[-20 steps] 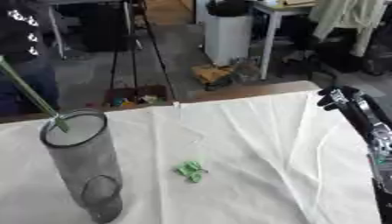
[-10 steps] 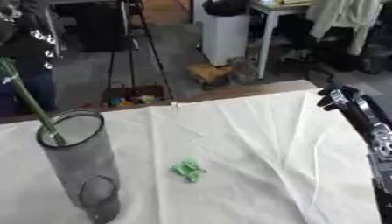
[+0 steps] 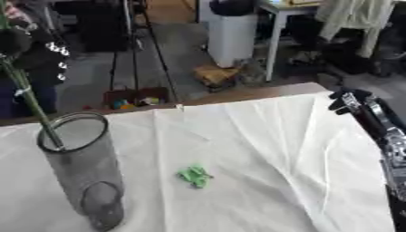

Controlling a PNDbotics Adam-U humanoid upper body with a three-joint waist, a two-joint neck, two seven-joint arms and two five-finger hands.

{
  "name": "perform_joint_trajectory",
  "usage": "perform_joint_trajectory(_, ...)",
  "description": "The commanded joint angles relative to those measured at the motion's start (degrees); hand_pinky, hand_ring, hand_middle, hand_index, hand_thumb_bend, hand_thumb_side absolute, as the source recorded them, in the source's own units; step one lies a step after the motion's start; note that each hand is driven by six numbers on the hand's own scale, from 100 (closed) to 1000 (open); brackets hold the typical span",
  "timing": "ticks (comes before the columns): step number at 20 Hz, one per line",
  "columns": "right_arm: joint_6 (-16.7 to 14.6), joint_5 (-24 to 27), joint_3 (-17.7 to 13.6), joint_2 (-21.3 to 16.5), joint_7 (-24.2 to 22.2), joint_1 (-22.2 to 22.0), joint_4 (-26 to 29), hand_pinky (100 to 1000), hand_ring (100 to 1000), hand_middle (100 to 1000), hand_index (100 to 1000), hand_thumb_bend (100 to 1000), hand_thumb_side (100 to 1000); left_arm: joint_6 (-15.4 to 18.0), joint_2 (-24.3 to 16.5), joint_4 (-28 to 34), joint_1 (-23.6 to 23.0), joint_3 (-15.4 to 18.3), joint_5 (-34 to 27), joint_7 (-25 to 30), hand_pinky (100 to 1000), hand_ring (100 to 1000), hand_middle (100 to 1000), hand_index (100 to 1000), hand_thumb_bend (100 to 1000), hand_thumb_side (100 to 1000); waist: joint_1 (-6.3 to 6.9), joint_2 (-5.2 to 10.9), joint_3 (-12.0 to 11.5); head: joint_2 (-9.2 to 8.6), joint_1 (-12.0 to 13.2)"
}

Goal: Arrange flowers into the vase.

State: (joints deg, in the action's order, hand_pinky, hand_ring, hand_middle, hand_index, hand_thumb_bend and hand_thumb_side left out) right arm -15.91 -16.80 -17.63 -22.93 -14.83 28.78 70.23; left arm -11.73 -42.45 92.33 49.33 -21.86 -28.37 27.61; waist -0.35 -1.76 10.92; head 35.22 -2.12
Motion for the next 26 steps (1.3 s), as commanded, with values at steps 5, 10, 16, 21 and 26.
perform_joint_trajectory(5,-0.3,-0.3,-0.1,-1.3,0.0,1.4,0.6,662,650,694,515,100,958,2.2,-1.1,0.3,0.6,1.0,0.8,-2.6,100,100,100,100,887,733,-0.31,0.50,-0.1,-0.01,0.0)
perform_joint_trajectory(10,-0.3,-0.4,-0.1,-1.3,0.1,1.4,0.6,662,650,694,515,100,958,3.1,-1.2,0.1,0.3,0.9,2.6,-2.7,100,100,100,100,872,761,-0.37,0.52,-0.1,-0.03,0.0)
perform_joint_trajectory(16,-0.3,-0.3,-0.1,-1.3,0.1,1.4,0.6,662,650,693,515,100,958,4.3,-1.5,-0.5,-0.3,0.8,5.2,-3.1,202,100,100,191,834,823,-0.38,0.48,-0.1,-0.09,0.0)
perform_joint_trajectory(21,-0.3,-0.3,-0.1,-1.4,0.1,1.4,0.5,662,649,693,515,100,959,4.6,-1.2,-1.0,-0.6,0.6,5.7,-3.6,326,130,100,229,815,842,-0.42,0.37,0.0,-0.10,0.0)
perform_joint_trajectory(26,-0.3,-0.3,-0.1,-1.4,0.1,1.4,0.5,662,649,693,515,100,959,5.0,-1.0,-1.0,-0.8,0.6,4.8,-5.0,404,196,100,239,766,845,-0.46,0.32,0.0,-0.20,0.0)
